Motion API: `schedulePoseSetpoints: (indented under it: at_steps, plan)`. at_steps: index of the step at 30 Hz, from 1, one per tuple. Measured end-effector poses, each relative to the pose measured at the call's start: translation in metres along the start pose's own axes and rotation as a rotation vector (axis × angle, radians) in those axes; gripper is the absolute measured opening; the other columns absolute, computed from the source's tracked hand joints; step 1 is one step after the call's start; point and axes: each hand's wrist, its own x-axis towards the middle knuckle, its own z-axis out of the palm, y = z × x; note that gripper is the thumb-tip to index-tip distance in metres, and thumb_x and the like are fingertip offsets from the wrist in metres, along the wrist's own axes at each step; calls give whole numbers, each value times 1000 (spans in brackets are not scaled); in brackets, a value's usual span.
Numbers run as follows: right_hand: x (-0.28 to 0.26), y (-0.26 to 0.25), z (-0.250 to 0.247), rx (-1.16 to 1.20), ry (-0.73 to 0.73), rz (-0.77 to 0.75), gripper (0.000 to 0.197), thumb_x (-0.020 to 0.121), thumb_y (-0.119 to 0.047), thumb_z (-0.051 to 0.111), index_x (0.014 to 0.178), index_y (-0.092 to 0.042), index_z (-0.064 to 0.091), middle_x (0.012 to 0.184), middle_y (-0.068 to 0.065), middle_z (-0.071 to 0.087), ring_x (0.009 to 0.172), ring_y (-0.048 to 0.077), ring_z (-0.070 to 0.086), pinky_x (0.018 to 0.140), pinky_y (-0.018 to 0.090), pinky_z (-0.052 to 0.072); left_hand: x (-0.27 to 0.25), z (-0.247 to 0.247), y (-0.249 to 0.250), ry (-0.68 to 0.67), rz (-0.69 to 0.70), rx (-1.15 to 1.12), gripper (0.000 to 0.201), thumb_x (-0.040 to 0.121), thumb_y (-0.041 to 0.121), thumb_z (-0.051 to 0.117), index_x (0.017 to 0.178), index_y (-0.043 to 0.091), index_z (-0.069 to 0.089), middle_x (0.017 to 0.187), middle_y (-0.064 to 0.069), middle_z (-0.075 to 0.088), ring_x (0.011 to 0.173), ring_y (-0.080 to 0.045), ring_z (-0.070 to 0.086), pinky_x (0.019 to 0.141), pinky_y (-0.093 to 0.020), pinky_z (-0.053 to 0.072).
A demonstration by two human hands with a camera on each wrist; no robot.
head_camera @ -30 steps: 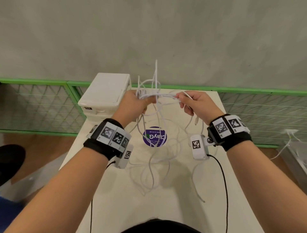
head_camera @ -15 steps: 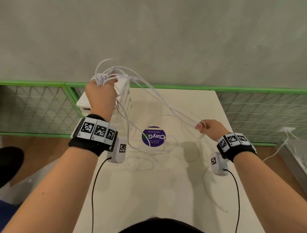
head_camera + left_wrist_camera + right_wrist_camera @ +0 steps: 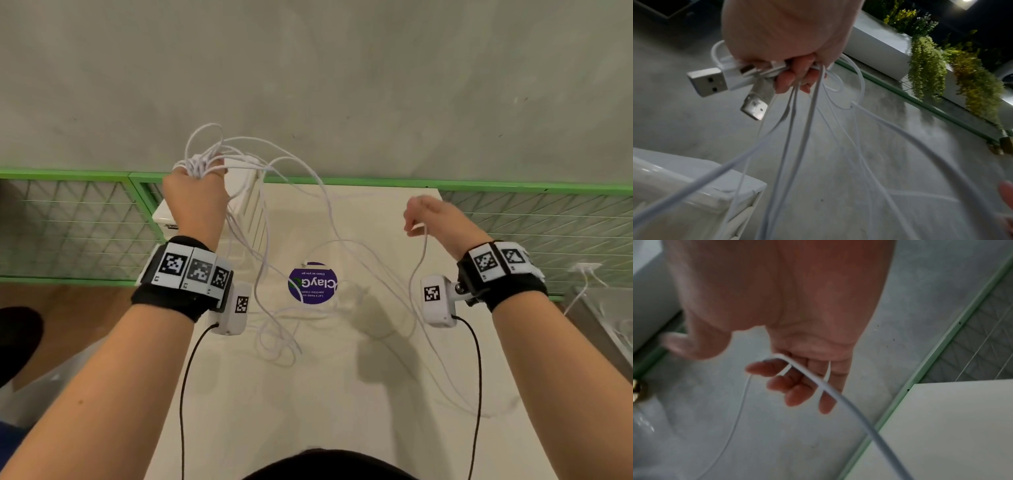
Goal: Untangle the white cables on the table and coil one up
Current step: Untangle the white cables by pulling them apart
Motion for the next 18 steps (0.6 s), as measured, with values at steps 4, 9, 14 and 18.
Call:
schedulePoseSetpoints:
  at_steps: [4, 9, 14, 18]
  plan:
    - [7, 0, -8, 114, 145, 9, 25, 94, -28, 55, 73, -16, 50, 52, -7, 42, 45, 13, 37, 53, 27, 36, 15, -14, 1, 91, -22, -98, 7, 82, 17, 69, 86, 12, 68, 68, 4, 58, 57, -11, 48, 53, -24, 41]
    - [8, -6, 5, 320, 175, -70, 18, 97, -16, 48, 84, -18, 61, 49, -15, 37, 42, 7, 26, 48, 25, 19, 3, -8, 0, -54, 1, 44, 11, 86, 15, 67, 80, 9, 60, 65, 3, 52, 55, -9, 45, 39, -11, 36]
    - [3, -56, 21, 419, 83, -278, 25, 98, -16, 46, 92, -27, 67, 55, -11, 33, 46, 9, 21, 46, 24, 15, -10, -1, -7, -175, -30, 112, 14, 87, 19, 67, 82, 7, 63, 65, -2, 53, 57, -14, 48, 39, -14, 38]
    - [-5, -95, 15, 603, 123, -431, 24, 99, -22, 41, 100, -27, 64, 55, -6, 29, 42, 7, 21, 40, 17, 18, -11, -2, -12, -240, -65, 240, 10, 86, 14, 64, 84, 4, 66, 62, -3, 53, 54, -15, 51, 39, -17, 40]
